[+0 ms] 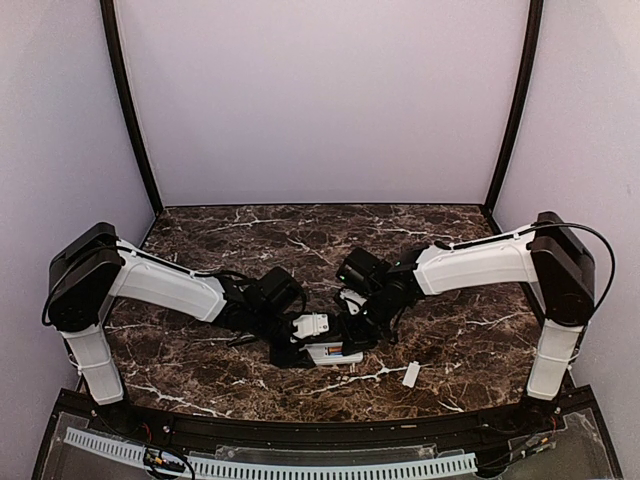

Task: Load the batteries into the remote control
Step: Press the battery in the battery compartment.

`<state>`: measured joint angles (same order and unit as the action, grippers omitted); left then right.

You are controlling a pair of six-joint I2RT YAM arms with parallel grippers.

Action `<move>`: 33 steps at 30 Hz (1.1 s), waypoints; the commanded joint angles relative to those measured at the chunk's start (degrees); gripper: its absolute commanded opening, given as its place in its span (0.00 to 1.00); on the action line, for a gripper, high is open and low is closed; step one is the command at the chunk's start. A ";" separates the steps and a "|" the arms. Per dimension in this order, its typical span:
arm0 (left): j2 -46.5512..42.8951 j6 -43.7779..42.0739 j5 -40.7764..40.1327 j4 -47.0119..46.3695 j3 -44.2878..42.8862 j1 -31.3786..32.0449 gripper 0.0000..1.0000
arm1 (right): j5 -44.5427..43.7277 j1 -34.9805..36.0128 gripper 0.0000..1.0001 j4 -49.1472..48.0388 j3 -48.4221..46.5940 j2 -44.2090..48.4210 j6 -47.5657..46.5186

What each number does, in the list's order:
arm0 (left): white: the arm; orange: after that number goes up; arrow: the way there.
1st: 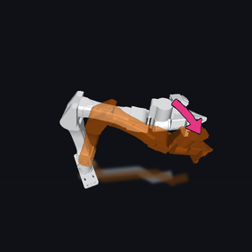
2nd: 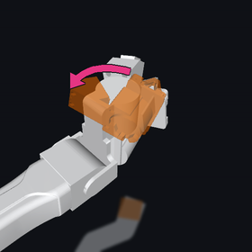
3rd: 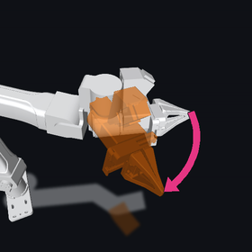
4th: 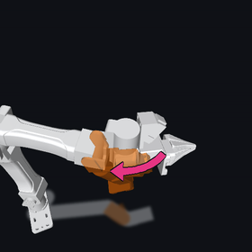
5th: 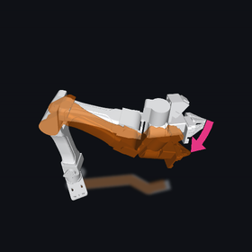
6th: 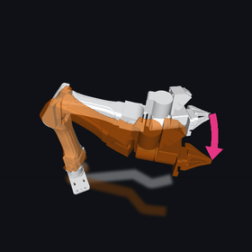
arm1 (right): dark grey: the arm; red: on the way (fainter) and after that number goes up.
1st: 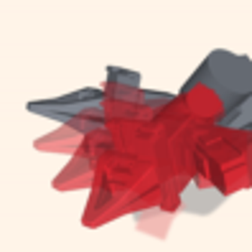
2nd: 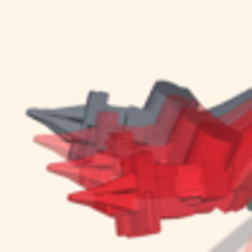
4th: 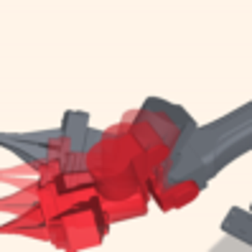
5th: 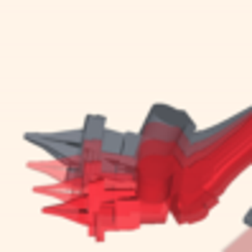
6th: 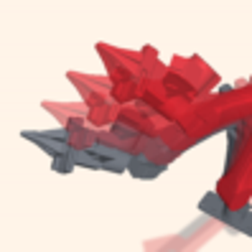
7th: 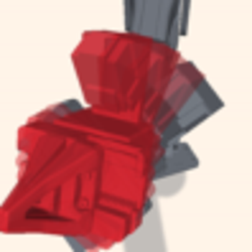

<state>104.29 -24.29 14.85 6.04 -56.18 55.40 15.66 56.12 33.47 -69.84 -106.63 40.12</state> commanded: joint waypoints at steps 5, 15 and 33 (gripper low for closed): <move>1.87 0.65 -1.16 2.45 0.55 0.34 0.38 | -1.35 -0.23 0.00 -0.28 4.56 -3.55 1.19; 2.06 0.82 -1.23 2.39 0.55 0.41 0.38 | 1.64 -1.59 0.00 -1.60 0.72 2.30 -1.66; 2.12 0.91 -1.04 2.40 0.56 0.37 0.38 | 1.37 -2.76 0.00 -3.78 0.15 2.18 -1.09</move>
<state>104.29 -23.77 14.55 6.02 -56.21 55.42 17.93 54.57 31.46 -68.36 -105.75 39.05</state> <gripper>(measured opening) 0.515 0.003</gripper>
